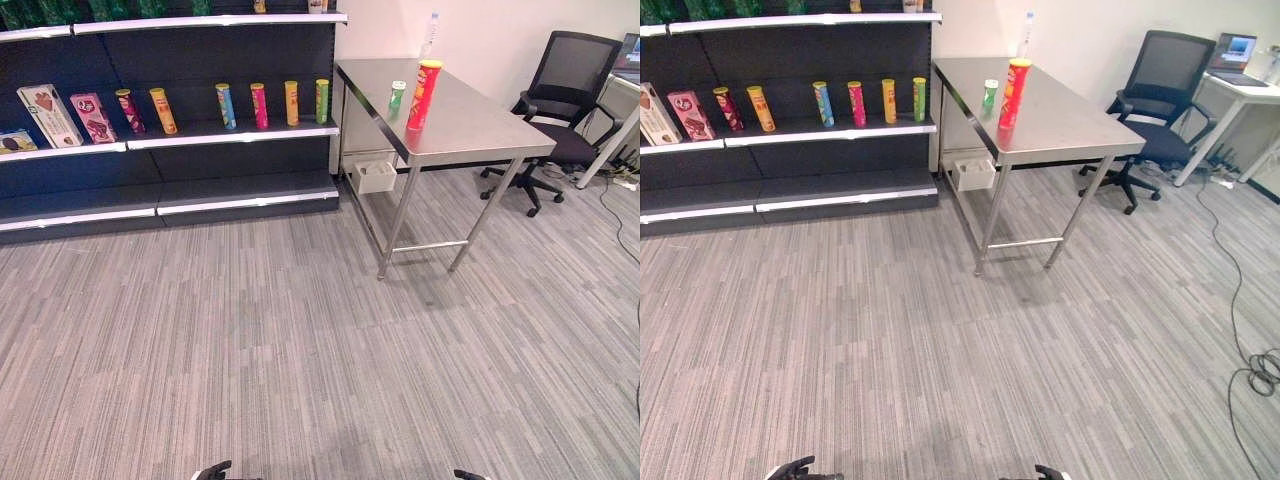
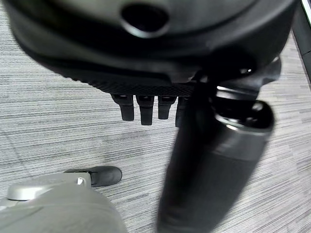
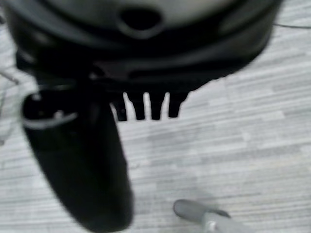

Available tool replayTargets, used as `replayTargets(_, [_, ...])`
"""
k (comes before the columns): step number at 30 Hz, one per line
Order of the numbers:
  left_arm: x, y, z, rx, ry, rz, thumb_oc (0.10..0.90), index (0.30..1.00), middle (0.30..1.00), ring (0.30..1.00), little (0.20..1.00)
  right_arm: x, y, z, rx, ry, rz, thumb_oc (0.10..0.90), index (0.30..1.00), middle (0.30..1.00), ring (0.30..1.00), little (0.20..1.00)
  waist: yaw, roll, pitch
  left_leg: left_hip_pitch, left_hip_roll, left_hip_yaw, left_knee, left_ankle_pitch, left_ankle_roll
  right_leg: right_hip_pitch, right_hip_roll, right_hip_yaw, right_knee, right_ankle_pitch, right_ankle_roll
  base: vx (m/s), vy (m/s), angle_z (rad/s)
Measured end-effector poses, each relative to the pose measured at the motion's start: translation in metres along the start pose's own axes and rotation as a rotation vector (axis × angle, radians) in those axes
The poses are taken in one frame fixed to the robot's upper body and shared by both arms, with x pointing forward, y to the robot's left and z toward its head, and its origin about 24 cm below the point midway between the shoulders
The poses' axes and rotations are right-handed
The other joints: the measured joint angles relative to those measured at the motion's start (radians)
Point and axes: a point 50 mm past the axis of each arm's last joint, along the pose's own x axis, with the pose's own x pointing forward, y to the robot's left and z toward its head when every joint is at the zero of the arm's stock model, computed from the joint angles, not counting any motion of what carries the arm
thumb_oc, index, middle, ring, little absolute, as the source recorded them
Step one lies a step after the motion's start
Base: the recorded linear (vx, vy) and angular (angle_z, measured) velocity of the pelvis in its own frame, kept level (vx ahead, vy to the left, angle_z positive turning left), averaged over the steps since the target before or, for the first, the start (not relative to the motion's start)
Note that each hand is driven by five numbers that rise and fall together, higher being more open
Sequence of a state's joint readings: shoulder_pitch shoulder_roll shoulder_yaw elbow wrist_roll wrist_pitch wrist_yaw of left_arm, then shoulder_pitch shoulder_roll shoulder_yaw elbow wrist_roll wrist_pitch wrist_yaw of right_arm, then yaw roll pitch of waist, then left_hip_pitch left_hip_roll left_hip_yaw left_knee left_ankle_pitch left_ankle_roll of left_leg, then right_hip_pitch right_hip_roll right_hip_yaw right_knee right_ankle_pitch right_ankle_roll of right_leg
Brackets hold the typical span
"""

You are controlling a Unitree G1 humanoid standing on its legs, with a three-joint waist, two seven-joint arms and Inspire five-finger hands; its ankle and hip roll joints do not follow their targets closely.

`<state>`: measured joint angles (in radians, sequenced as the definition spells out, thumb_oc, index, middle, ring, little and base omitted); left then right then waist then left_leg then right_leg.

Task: Put the goods on the table back onto the shelves and tidy them up.

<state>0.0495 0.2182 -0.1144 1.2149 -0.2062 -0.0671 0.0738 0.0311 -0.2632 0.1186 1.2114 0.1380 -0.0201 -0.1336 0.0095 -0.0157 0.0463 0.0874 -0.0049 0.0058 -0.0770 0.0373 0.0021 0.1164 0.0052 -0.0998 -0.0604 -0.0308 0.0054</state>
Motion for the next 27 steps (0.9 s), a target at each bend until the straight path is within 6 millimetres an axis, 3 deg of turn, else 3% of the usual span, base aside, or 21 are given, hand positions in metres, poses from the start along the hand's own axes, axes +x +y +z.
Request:
replayTargets(20, [-0.0002, -0.0035, 0.0001, -0.030, -0.001, -0.010, 0.800, 0.900, 0.900, 0.900, 0.900, 0.0000, 0.0002, 0.0015, 0.006, -0.014, 0.001, 0.800, 0.900, 0.900, 0.900, 0.900, -0.004, -0.004, 0.022, 0.003, 0.006, 0.011, -0.011, 0.004, -0.007, 0.007, 0.008, 0.017, -0.033, 0.014, 0.003, 0.00, -0.003, -0.01])
replayTargets(27, [0.0000, -0.0040, 0.0018, -0.031, -0.007, -0.013, 0.800, 0.900, 0.900, 0.900, 0.900, -0.0001, 0.0001, 0.0008, 0.006, -0.012, 0.001, 0.800, 0.900, 0.900, 0.900, 0.900, -0.025, 0.000, 0.028, 0.003, 0.006, 0.011, -0.011, 0.004, -0.007, 0.007, 0.008, 0.018, -0.038, 0.014, 0.003, 0.00, 0.000, 0.00])
